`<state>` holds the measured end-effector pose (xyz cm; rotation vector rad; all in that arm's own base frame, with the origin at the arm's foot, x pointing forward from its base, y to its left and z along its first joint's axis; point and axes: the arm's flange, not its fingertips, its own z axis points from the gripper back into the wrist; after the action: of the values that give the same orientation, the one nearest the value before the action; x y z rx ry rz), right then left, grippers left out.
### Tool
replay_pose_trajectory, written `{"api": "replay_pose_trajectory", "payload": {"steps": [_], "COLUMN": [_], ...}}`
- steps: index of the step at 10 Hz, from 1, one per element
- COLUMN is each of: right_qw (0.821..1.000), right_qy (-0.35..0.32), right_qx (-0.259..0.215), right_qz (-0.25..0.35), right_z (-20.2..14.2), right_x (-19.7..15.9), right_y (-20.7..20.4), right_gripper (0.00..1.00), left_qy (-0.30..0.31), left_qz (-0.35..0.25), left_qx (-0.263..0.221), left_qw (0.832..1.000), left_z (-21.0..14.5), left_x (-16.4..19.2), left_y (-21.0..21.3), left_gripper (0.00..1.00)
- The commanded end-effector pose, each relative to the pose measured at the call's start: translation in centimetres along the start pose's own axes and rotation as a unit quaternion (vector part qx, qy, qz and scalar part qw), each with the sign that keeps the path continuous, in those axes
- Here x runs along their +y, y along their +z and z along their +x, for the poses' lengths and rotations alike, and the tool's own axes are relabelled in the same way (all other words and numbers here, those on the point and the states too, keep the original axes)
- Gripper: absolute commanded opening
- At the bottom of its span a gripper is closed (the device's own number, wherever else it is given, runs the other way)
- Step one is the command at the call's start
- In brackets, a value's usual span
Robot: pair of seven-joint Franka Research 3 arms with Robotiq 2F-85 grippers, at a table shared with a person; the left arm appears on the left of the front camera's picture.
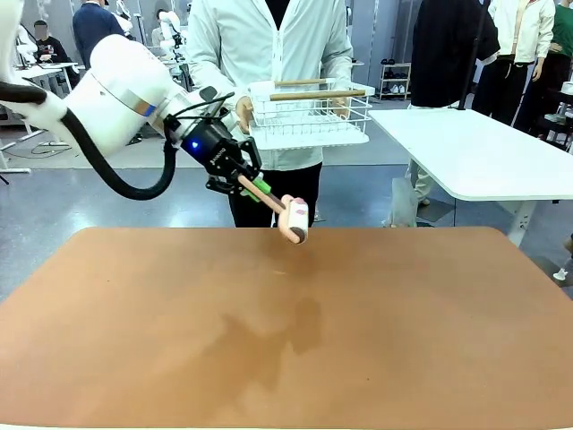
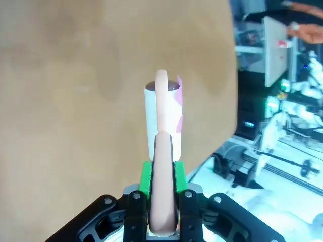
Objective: Clean the table.
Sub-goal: Clean the table with the Lint Roller when the human lifts the Dish drying rack.
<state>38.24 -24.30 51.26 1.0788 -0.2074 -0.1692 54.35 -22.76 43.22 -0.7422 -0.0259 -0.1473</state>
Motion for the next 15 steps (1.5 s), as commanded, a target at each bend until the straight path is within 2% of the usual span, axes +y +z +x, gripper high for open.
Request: {"api": "replay_pose_trajectory", "payload": {"steps": [1, 2, 4, 7, 10, 11, 12, 14, 15], "right_qw": [1.0, 1.0, 1.0, 1.0, 1.0, 1.0, 1.0, 1.0, 1.0], "right_qy": [0.005, 0.005, 0.005, 0.005, 0.005, 0.005, 0.005, 0.005, 0.005], "right_qx": [-0.002, -0.002, -0.002, -0.002, -0.002, -0.002, -0.002, -0.002, -0.002], "right_qz": [0.002, 0.002, 0.002, 0.002, 0.002, 0.002, 0.002, 0.002, 0.002], "right_z": [-0.1, -0.1, -0.1, -0.1, -0.1, -0.1, -0.1, -0.1, -0.1], "right_x": [0.3, 0.3, 0.3, 0.3, 0.3, 0.3, 0.3, 0.3, 0.3], "right_y": [0.1, 0.1, 0.1, 0.1, 0.1, 0.1, 0.1, 0.1, 0.1], "right_gripper": [1.0, 1.0, 1.0, 1.0, 1.0, 1.0, 1.0, 1.0, 1.0], "left_qy": [0.003, 0.001, -0.006, -0.007, 0.003, 0.037, 0.044, 0.031, 0.045], "left_qz": [0.045, 0.045, 0.106, 0.241, 0.333, 0.33, 0.319, 0.289, 0.325], "left_qx": [0.014, 0.01, -0.009, -0.113, -0.119, -0.117, -0.109, -0.091, -0.116], "left_qw": [0.999, 0.999, 0.994, 0.964, 0.935, 0.936, 0.94, 0.953, 0.937], "left_z": [-1.1, -1.6, -2.6, -4.9, -7.1, -6.9, -6.9, -7.3, -7.5], "left_x": [-0.5, -0.7, -1.0, 0.8, 6.6, 8.9, 9.8, 9.7, 11.0], "left_y": [1.1, 1.7, 5.1, 16.7, 24.7, 26.4, 27.3, 27.9, 27.8], "left_gripper": [0.19, 0.19, 0.19, 0.19, 0.19, 0.19, 0.19, 0.19, 0.19]}}
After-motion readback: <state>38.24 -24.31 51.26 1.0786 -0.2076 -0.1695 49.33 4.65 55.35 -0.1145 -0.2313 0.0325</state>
